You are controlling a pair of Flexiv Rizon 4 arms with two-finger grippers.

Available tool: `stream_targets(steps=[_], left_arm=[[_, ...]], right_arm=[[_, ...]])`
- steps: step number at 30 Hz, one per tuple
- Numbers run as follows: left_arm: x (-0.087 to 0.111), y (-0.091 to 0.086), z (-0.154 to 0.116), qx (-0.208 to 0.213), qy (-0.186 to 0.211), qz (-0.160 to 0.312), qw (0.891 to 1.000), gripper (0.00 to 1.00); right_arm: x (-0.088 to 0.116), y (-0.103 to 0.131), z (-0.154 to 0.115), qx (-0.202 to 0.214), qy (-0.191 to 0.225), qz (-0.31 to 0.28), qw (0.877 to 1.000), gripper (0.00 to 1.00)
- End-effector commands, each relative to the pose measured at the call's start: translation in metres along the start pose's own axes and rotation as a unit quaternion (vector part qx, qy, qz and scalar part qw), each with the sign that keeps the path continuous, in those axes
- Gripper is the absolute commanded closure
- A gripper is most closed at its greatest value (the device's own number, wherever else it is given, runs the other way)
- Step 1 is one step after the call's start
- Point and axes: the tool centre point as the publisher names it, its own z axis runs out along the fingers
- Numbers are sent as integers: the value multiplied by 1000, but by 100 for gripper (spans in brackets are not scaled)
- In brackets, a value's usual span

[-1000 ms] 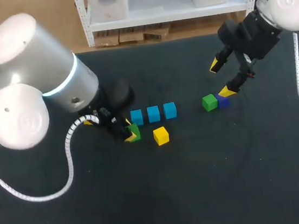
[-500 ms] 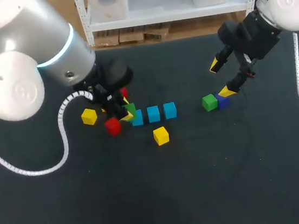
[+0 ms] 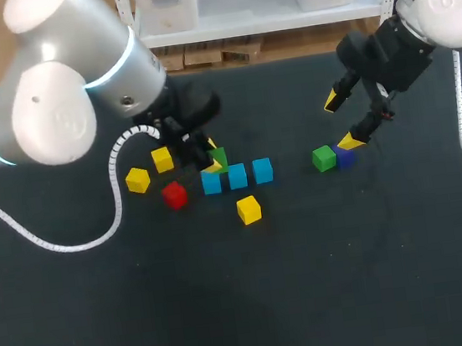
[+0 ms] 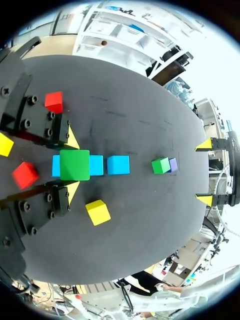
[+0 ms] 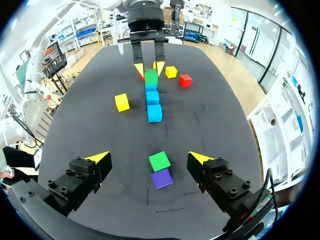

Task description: Place the blue cubes, place green cubes on the blue cubes, place the yellow cubes on the green cubes, then place the red cubes on the yellow cubes, and place purple cube on the red cubes.

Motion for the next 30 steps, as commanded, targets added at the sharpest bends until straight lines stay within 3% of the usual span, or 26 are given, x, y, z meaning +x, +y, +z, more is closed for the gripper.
stream_targets(steps=[1, 30], left_arm=[[0, 5, 6, 9, -3, 3, 1000, 100], [7, -1, 12, 12, -12, -7, 1000, 100]], right_arm=[[0, 0, 0, 0, -1, 0, 1000, 0], [0, 0, 0, 0, -1, 0, 1000, 0]])
